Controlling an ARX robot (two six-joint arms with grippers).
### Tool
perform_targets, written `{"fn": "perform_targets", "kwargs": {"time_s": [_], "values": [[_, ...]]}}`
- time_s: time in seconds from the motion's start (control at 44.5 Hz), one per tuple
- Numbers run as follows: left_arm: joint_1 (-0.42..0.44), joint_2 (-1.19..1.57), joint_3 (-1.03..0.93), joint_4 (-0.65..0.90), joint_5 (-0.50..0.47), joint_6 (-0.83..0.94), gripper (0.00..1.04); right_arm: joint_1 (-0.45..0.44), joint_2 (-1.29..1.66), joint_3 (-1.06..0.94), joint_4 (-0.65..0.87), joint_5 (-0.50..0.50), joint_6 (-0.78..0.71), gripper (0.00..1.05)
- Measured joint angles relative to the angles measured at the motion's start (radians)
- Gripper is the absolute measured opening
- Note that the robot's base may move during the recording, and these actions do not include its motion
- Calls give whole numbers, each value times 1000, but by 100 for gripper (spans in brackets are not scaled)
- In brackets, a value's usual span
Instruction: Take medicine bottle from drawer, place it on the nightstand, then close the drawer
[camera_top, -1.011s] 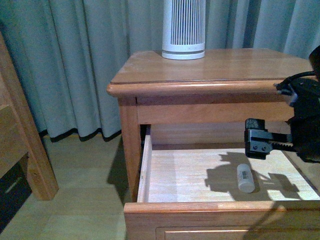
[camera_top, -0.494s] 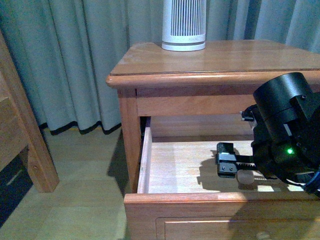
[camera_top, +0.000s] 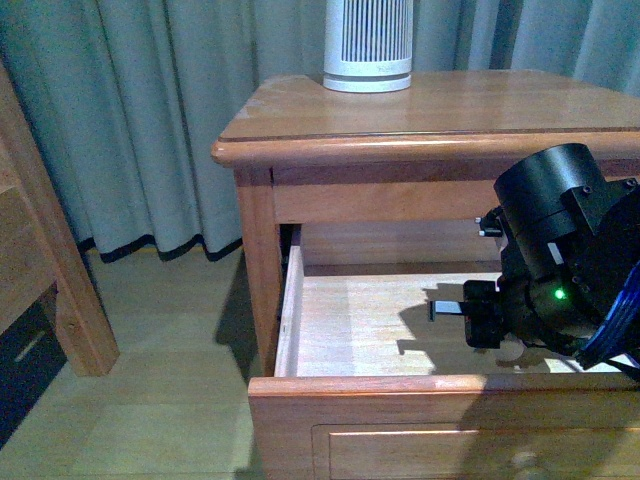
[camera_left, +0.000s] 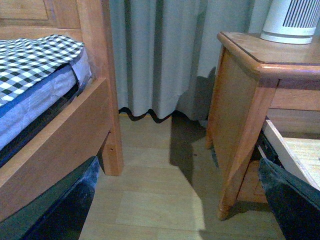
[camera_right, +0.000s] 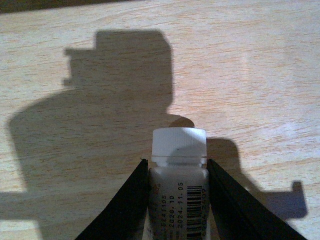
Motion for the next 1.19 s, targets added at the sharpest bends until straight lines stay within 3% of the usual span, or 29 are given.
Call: {"fn": "perform_targets", "kwargs": {"time_s": [0.27, 0.561, 0.876, 1.19], "values": [[0, 0, 0, 0, 0, 0, 98, 34, -220, -88, -42, 2, 35, 29], [0, 0, 0, 0, 0, 0, 98, 169, -688, -222, -121, -33, 23, 29], [0, 0, 0, 0, 0, 0, 98, -33, -617, 53, -21, -21, -201, 29], [0, 0, 0, 0, 0, 0, 98, -152, -335, 344, -98, -28, -202, 29]]}}
